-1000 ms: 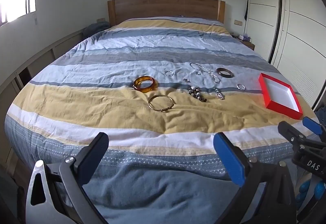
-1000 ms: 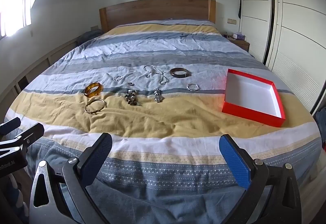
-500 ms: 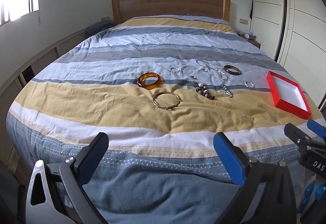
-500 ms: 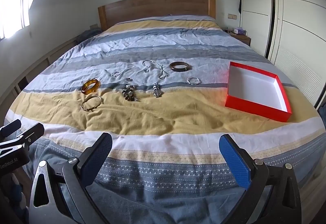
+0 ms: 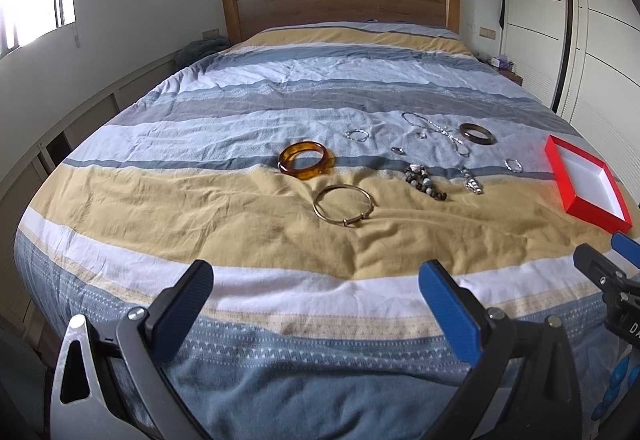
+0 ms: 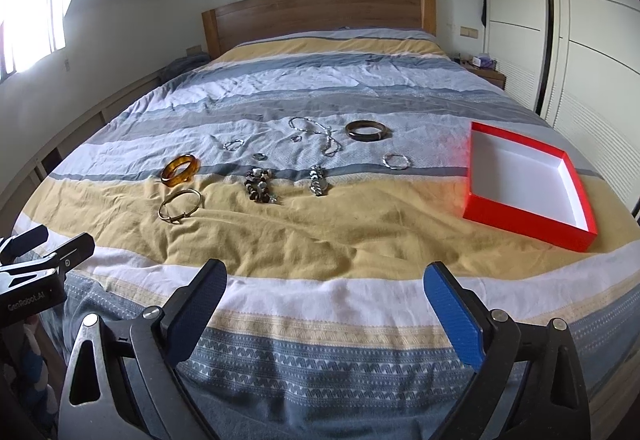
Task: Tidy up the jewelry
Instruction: 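Move both tools toward the jewelry spread on the duvet, then grasp the thin silver bangle with the left tool while the right tool grasps the brown beaded bracelet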
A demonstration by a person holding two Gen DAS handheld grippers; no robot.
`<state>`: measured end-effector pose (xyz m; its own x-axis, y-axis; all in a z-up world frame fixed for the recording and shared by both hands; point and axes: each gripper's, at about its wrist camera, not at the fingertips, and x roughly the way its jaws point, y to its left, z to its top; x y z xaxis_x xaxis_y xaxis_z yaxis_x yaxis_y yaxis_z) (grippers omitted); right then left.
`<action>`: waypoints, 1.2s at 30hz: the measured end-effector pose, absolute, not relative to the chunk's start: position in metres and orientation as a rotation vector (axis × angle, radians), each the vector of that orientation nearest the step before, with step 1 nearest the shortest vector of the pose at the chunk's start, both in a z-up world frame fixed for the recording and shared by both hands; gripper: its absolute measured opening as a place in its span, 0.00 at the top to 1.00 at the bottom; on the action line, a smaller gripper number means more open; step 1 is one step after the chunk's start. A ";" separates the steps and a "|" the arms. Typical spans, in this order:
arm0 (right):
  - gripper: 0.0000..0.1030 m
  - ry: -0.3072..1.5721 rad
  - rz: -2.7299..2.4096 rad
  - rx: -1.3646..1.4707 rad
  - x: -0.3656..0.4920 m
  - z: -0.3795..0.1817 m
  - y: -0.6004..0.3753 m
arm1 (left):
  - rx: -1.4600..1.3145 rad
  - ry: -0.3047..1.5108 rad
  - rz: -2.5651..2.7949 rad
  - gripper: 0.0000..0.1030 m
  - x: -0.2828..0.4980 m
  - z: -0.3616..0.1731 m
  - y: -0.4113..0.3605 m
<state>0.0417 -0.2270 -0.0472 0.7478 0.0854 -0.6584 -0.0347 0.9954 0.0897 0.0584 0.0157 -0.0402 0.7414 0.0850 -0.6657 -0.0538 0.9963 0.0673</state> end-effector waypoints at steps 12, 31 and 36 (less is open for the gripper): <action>0.10 0.736 0.116 0.065 0.076 -0.056 -0.219 | 0.028 0.765 0.075 0.00 0.095 -0.052 0.010; 0.27 0.783 0.223 0.063 0.133 -0.070 -0.194 | -0.007 0.823 0.069 0.00 0.143 -0.068 0.016; 0.31 0.798 0.235 0.065 0.142 -0.075 -0.187 | -0.016 0.838 0.068 0.00 0.153 -0.074 0.022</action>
<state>0.1424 -0.1872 -0.0747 0.6735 0.2330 -0.7016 -0.1842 0.9720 0.1459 0.1529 0.0224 -0.0741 0.6669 0.0541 -0.7432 -0.0670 0.9977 0.0124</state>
